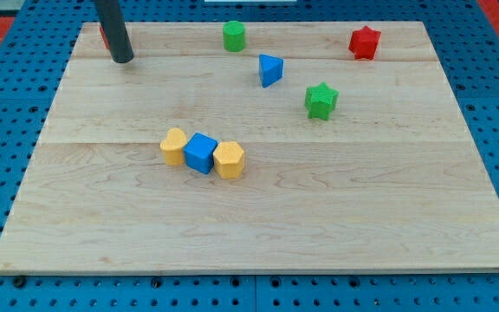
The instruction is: Move the red circle to the top left corner of the board
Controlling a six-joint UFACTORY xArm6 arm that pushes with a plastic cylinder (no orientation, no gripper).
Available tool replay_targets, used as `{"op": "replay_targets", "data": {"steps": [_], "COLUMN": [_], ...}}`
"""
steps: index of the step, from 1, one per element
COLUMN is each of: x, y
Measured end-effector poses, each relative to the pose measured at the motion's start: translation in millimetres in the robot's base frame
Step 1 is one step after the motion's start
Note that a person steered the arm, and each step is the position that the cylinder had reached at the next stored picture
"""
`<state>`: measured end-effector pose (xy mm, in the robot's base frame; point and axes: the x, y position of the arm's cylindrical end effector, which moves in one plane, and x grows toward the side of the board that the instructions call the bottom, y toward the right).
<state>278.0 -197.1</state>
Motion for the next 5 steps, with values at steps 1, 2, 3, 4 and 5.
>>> {"op": "replay_targets", "data": {"steps": [1, 2, 3, 4, 5], "x": [0.0, -0.2, -0.2, -0.2, -0.3], "y": [0.0, 0.0, 0.5, 4.6, 17.3]}}
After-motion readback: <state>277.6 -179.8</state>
